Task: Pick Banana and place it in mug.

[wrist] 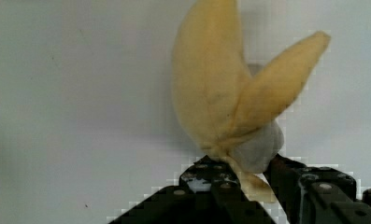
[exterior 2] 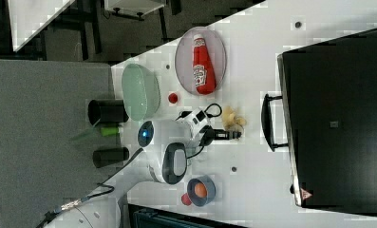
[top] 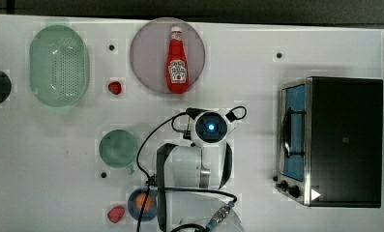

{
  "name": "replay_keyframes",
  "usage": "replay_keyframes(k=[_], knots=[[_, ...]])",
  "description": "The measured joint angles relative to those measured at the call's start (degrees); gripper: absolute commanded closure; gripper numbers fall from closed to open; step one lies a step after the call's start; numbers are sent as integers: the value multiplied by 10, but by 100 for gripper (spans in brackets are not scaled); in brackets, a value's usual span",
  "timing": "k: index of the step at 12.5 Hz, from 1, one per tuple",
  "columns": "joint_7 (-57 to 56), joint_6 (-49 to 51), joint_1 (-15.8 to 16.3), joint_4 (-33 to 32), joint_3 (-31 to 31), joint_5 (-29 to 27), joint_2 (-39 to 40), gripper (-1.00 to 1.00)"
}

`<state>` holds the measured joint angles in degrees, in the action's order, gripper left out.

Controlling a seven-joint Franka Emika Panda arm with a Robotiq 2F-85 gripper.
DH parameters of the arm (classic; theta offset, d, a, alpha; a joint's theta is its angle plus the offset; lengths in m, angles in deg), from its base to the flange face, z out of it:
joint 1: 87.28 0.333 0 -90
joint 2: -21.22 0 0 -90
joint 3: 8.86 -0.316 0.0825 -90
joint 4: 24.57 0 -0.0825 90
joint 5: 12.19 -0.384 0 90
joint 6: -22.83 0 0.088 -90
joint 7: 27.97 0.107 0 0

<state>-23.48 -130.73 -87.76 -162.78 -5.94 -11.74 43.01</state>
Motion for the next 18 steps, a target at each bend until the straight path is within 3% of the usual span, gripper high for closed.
replay_keyframes(k=[6,10,13,15,18], knots=[[-1,9,-4,-13,-14,13,-72,40],[18,165,-19,1,-34,3,-201,40],[70,309,-9,56,-81,1,-293,40],[104,345,12,74,-101,-4,-346,40],[178,363,16,103,-158,-12,-353,40]])
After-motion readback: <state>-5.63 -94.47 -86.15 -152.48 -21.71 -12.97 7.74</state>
